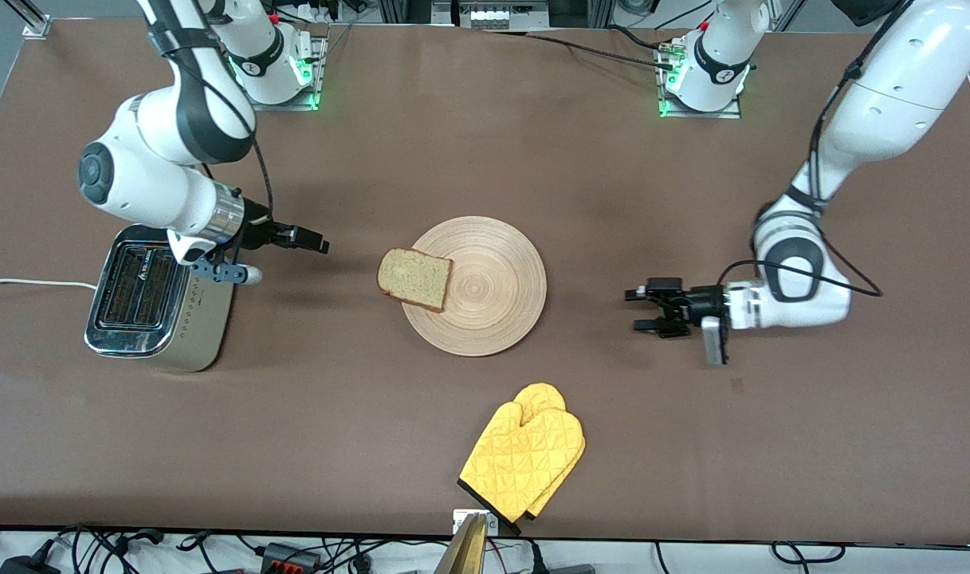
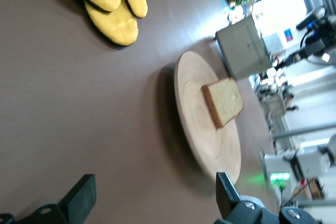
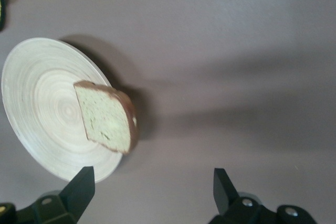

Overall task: Move plate and put bread in toaster
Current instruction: 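Withdraw the left gripper while the right gripper reaches the bread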

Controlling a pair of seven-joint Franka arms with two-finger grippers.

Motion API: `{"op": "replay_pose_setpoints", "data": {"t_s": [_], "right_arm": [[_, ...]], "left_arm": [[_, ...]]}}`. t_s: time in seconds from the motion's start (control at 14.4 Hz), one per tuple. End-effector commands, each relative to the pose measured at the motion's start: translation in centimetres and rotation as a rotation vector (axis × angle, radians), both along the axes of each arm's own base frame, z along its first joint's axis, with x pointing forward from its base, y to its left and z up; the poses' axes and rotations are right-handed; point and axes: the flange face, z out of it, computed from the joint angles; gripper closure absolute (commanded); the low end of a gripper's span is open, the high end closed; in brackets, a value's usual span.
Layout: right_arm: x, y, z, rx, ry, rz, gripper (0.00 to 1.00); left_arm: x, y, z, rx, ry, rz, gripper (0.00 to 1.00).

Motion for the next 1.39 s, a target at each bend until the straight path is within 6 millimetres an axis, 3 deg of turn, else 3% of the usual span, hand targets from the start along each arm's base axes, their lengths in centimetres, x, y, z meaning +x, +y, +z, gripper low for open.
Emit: {"op": "replay_pose_setpoints", "data": {"t_s": [0.0, 0.21, 0.42, 0.55, 0.69, 0.9, 1.25, 1.32], "right_arm": [[-2.1, 2.1, -1.7, 0.020, -0.075, -0.058, 0.00], [-2.3, 3.3, -3.9, 0.087, -0.094, -0.112, 0.00], [-2.1, 2.6, -6.0, 0.099, -0.103, -0.091, 0.00], [-2.3, 2.6, -7.6, 0.090, -0.129, -0.108, 0.00], [-2.8, 4.2, -8.8, 0.076, -0.158, -0.126, 0.00], [-3.5, 5.0, -10.4, 0.130, -0.150, -0.184, 0.00], [-4.5, 4.4, -13.5, 0.229, -0.191, -0.199, 0.00], [-4.5, 4.6, -13.7, 0.228, -0.192, -0.190, 0.00]], "left_arm": [[2.2, 3.2, 2.7, 0.123, 0.017, -0.115, 0.00], [3.8, 5.7, 6.6, 0.298, 0.130, -0.177, 0.00], [4.6, 6.8, 13.3, 0.530, 0.239, -0.208, 0.00], [4.1, 6.5, 18.4, 0.702, 0.322, -0.201, 0.00], [2.7, 4.3, 23.7, 0.865, 0.375, -0.163, 0.00], [0.6, 3.0, 31.9, 1.047, 0.326, -0.049, 0.00], [-3.1, 3.5, 40.3, 1.162, 0.310, 0.147, 0.00], [-5.0, 2.3, 41.0, 1.187, 0.297, 0.140, 0.00]]}}
